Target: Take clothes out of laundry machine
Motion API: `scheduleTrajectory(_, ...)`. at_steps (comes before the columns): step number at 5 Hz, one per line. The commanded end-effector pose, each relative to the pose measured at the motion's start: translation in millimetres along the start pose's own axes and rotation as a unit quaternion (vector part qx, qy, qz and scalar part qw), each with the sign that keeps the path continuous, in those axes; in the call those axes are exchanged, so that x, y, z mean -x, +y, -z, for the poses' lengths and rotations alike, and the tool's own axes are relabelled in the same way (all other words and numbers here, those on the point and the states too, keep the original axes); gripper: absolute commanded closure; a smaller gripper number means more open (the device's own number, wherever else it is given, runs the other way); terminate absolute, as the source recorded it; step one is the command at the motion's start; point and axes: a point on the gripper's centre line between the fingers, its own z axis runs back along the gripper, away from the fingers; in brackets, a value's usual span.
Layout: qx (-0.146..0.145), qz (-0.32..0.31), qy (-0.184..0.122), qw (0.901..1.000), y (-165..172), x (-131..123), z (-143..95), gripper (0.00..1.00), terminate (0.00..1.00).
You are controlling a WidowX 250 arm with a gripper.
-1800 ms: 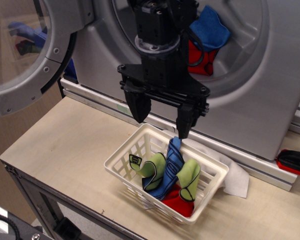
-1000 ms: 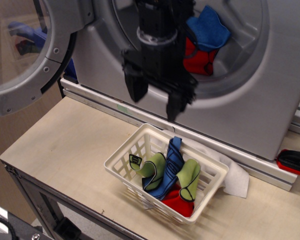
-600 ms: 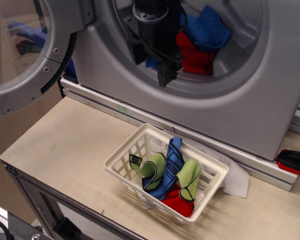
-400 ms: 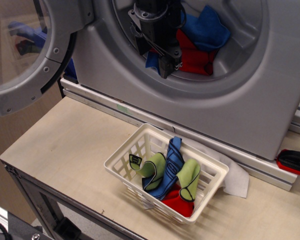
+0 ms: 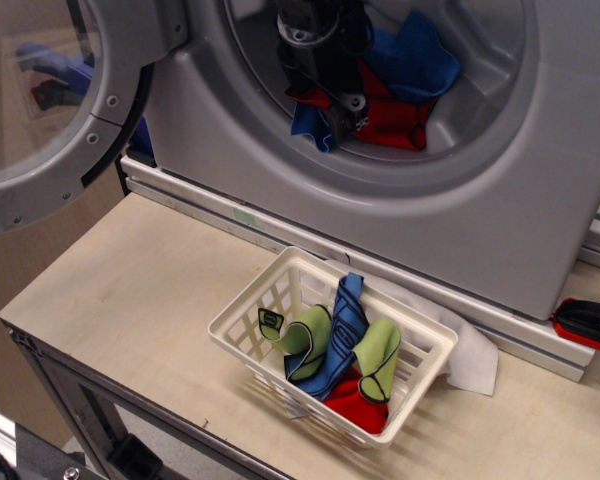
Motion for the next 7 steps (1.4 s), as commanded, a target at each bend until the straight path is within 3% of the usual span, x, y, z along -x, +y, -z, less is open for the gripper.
scheduleTrajectory(1,0.017,-0.009,-0.012,0.9997,13,-15,17,0.00,0.00)
scheduleTrajectory(2,0.050,-0.034,0.012,0.9981,8,-8,25,0.00,0.00)
scheduleTrajectory(3,0.059,-0.051,0.022,0.9967,5,-6,27,1.00,0.00)
scheduleTrajectory(5,0.067,-0.088,0.061,0.9920,-6,1,17,1.00,0.00)
scheduleTrajectory(6,0.065,-0.115,0.090,0.9872,-14,0,0,1.00,0.00)
scheduleTrajectory(7,0.042,-0.164,0.124,0.9777,-31,-3,-39,1.00,0.00)
